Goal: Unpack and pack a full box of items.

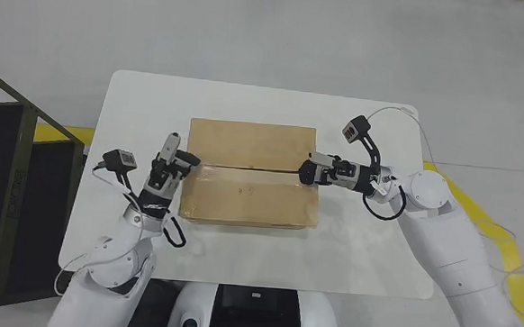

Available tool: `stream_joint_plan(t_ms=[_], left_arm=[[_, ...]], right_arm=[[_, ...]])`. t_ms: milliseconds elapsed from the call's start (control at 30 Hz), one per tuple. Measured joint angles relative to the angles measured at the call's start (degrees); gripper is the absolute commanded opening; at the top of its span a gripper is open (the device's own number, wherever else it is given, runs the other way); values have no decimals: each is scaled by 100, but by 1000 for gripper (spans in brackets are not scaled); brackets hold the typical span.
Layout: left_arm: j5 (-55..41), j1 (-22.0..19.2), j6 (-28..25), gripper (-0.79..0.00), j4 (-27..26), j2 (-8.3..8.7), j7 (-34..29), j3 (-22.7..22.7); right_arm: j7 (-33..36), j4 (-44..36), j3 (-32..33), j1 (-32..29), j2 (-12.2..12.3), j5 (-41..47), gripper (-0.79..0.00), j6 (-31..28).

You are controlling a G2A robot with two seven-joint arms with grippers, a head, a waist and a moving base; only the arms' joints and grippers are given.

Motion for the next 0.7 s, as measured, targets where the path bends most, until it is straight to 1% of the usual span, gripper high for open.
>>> stream_joint_plan(t_ms=[333, 400, 500, 600, 700], left_arm=[[571, -351, 308, 0, -208, -74, 282, 552], [635, -423, 337, 0, -259, -86, 255, 676], [642, -475, 330, 0, -322, -90, 46, 801], [557, -469, 255, 0, -371, -82, -202, 806], [449, -423, 152, 0, -415, -71, -296, 674]], right_arm=[[0, 0, 0, 0, 0, 0, 0, 0], [0, 0, 0, 0, 0, 0, 0, 0], [0, 0, 0, 0, 0, 0, 0, 0], [0, 0, 0, 0, 0, 0, 0, 0], [0, 0, 0, 0, 0, 0, 0, 0]])
